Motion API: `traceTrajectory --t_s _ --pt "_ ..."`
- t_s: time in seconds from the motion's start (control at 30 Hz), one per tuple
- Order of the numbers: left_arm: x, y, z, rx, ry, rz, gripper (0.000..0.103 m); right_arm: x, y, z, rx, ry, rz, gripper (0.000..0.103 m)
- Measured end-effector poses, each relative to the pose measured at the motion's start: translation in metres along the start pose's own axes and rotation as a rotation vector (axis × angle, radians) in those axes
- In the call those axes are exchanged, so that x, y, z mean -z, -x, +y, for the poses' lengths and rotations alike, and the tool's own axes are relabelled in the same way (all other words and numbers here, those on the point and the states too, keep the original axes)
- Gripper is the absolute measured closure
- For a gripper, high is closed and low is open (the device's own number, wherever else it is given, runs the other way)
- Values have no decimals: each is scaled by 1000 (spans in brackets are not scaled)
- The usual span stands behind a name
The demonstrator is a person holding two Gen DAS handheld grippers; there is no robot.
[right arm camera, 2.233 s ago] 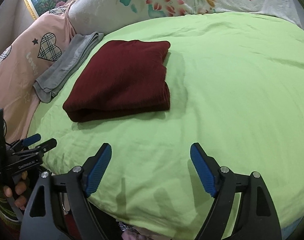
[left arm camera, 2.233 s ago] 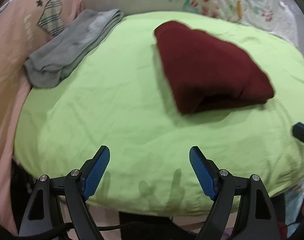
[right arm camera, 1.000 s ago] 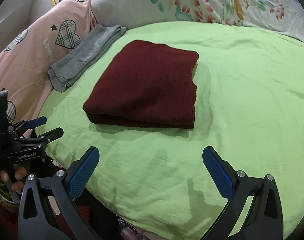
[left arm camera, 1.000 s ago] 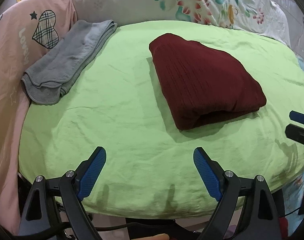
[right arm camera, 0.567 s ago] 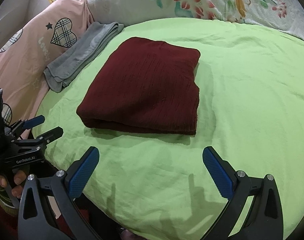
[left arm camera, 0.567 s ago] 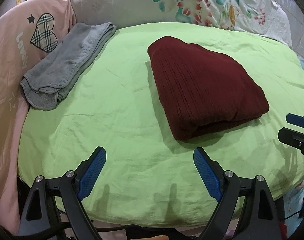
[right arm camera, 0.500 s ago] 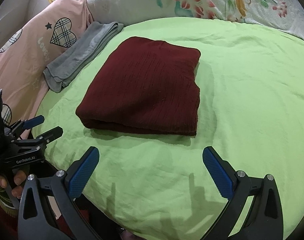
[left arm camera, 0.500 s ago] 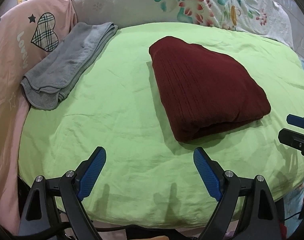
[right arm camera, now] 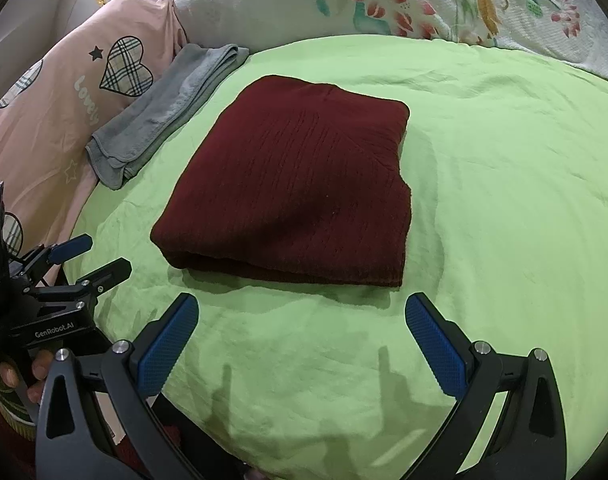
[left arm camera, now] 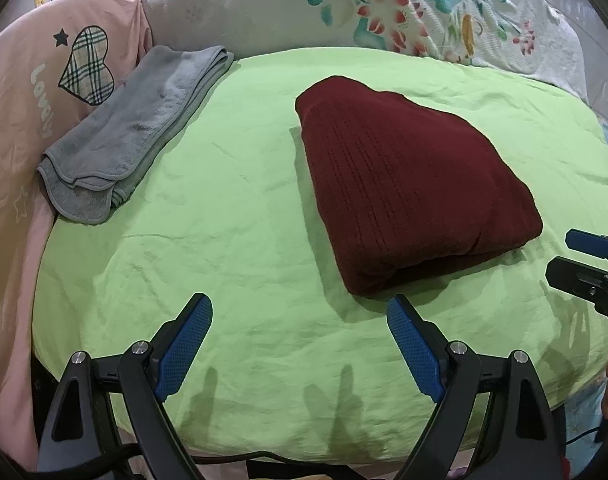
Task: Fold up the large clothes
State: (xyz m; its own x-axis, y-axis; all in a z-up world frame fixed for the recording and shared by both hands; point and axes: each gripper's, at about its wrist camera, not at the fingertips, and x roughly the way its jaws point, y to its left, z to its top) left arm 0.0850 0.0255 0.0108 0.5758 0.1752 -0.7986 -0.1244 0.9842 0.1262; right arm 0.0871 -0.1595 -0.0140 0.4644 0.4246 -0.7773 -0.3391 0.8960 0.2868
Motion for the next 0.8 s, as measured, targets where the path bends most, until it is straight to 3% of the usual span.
traceTrajectory --t_s 0.8 --pt "-3 6 -7 16 -6 -26 13 -3 0 -1 -3 -10 -15 0"
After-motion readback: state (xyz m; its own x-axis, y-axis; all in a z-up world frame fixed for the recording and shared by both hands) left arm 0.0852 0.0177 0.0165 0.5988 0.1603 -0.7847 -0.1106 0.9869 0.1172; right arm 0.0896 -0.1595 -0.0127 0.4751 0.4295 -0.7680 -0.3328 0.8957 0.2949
